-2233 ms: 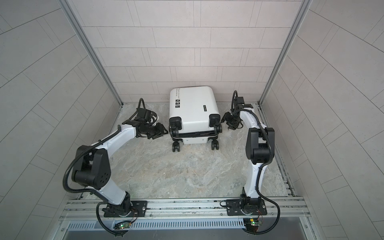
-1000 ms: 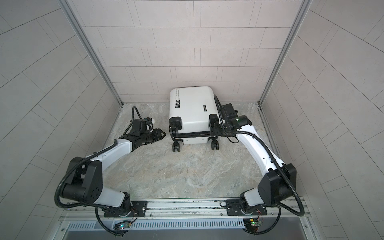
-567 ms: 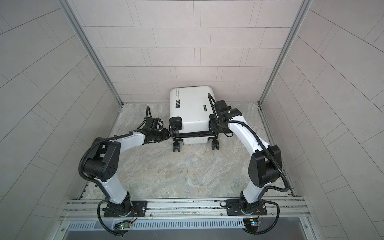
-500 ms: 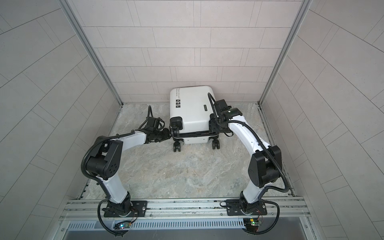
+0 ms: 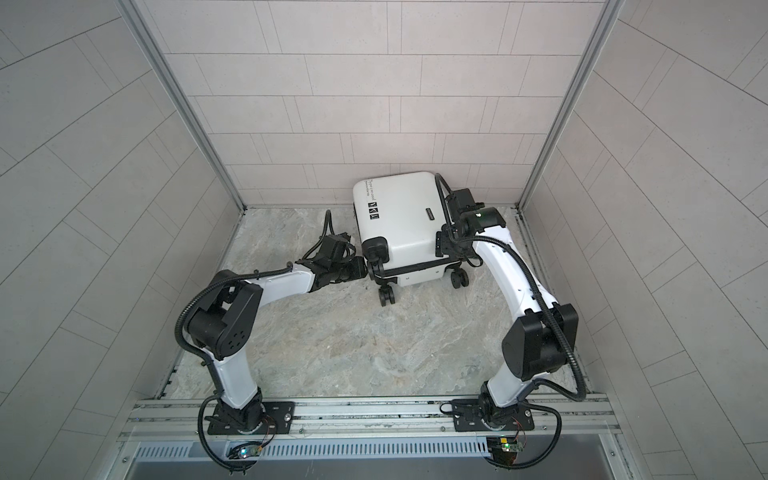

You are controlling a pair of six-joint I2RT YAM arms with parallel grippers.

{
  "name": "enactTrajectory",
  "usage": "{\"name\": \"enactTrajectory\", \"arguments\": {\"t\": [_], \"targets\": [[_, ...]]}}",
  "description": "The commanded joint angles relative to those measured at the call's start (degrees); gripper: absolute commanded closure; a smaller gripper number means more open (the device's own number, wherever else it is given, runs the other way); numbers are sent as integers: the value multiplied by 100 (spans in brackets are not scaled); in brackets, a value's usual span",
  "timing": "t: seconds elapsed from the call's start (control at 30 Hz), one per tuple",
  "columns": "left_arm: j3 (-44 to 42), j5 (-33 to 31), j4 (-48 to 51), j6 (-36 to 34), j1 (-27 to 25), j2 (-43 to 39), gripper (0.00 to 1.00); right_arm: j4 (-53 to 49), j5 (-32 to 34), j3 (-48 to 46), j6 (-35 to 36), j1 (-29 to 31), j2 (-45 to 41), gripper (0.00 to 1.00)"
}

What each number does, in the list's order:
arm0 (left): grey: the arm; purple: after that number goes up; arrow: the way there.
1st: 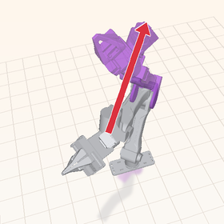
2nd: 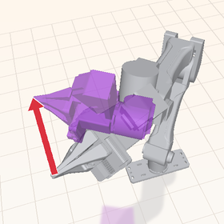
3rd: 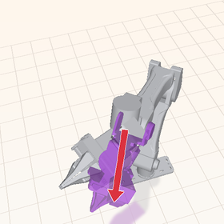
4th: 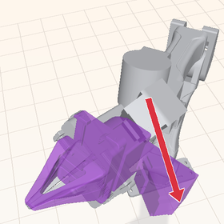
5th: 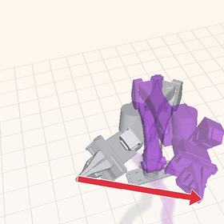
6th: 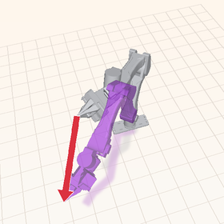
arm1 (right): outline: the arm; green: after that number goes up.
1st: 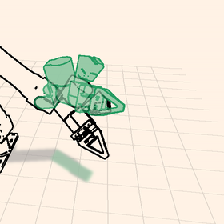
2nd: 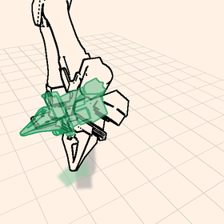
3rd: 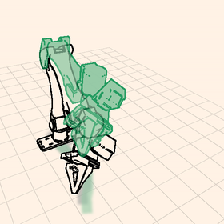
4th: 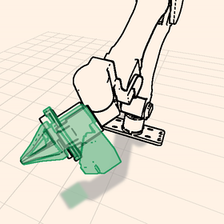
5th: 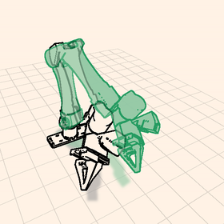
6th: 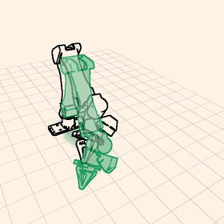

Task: Pack the luggage

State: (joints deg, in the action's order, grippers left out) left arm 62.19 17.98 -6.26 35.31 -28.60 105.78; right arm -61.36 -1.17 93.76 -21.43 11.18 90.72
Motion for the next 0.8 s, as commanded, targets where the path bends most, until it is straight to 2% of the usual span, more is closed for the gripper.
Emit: {"name": "enactTrajectory", "arguments": {"t": [0.0, 0.23, 0.33, 0.5, 0.67, 0.7, 0.77], "targets": [[-232, 156, -596, -121, -58, -583, 55, -189, -153, 196, -154, 133, -422, 18], [-1267, 66, -313, -341, 597, -1779, 51, -359, -19, 67, -329, 466, -691, 17], [-1529, 142, -435, -433, 750, -2046, 52, -167, -222, -67, -326, 682, -816, 15], [-1348, 580, -322, -465, 703, -1857, 52, 166, -771, -54, -465, 1524, -538, 12], [-1278, 571, -227, -313, 654, -1666, 52, 214, -685, 456, -597, 2498, 236, 10], [-1313, 506, -251, -276, 654, -1666, 52, 179, -618, 586, -639, 2643, 427, 1], [-1415, 423, -320, -205, 670, -1681, 52, 69, -412, 840, -690, 2849, 783, 1]]}}
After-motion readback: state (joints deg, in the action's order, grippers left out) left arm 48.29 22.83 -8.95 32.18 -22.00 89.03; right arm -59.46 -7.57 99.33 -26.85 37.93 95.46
